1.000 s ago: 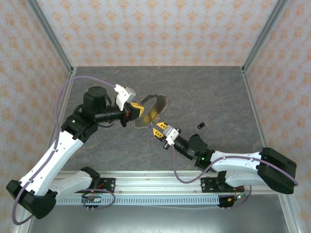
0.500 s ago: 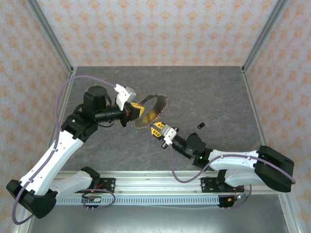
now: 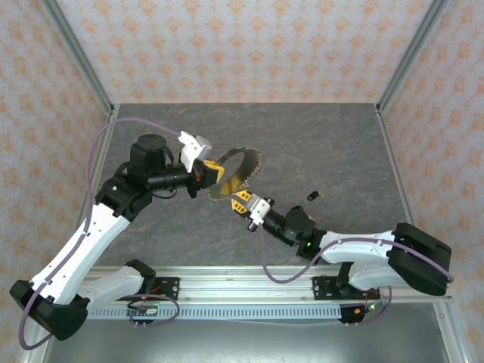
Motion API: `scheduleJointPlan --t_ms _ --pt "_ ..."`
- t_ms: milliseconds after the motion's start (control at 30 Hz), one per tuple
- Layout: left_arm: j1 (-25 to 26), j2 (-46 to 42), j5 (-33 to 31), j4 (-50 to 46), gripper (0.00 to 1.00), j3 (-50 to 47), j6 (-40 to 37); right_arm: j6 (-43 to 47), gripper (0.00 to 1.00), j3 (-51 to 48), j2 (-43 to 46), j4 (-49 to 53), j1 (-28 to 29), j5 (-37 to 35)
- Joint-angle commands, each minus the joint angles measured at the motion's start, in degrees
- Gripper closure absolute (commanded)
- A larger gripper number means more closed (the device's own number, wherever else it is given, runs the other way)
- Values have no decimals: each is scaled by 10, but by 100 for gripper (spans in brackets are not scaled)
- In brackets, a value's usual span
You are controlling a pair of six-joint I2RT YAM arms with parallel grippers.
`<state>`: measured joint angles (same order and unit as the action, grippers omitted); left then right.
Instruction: Put the keys on the keyring
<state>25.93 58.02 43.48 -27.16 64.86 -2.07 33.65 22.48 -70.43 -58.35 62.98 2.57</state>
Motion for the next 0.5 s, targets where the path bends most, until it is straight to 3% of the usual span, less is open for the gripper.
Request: scheduleJointPlan --t_ms 0,467 --pt "3 -11 13 3 100 28 -15 20 77 1 23 4 5 7" --pt "2 -9 16 0 100 27 -16 50 79 -10 53 21 5 -9"
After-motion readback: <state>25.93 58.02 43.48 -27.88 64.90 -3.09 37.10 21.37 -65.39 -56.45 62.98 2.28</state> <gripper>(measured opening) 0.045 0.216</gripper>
